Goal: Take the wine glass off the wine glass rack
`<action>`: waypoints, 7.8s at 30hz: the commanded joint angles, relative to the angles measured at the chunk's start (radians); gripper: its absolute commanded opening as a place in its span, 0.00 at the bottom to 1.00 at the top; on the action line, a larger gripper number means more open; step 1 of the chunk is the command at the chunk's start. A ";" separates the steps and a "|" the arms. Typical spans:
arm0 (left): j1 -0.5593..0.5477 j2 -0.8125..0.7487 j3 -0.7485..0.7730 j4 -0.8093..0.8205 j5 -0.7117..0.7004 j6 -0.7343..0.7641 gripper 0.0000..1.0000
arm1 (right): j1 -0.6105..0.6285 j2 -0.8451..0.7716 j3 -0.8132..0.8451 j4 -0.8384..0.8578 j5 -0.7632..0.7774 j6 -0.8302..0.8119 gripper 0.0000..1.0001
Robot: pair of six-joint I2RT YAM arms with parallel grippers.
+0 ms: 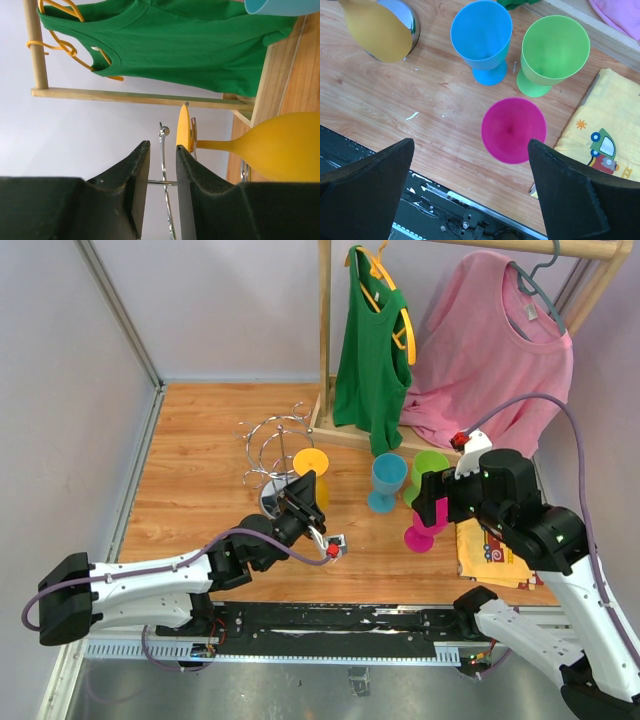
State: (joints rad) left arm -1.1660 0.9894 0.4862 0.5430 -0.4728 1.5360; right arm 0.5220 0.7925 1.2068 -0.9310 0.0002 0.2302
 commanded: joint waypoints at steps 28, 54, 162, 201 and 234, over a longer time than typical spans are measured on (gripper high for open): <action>0.013 0.004 0.067 -0.025 -0.033 -0.043 0.00 | -0.008 -0.045 -0.011 -0.011 0.012 -0.017 0.98; -0.054 -0.129 -0.088 -0.029 -0.053 0.017 0.56 | -0.008 -0.105 -0.149 0.056 0.079 -0.002 0.98; -0.058 0.129 0.142 -0.077 -0.070 -0.064 0.00 | -0.009 -0.187 -0.335 0.187 0.113 -0.066 0.98; -0.219 0.170 0.271 -0.072 -0.096 -0.046 0.00 | -0.008 -0.199 -0.272 0.155 0.107 -0.043 0.98; -0.143 0.268 0.821 -0.381 -0.119 -0.522 0.00 | -0.009 -0.136 -0.104 0.090 0.148 0.027 0.98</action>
State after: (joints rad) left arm -1.3468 1.2278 1.1790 0.2726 -0.5957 1.2064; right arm 0.5217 0.6559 1.0592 -0.8234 0.1097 0.2352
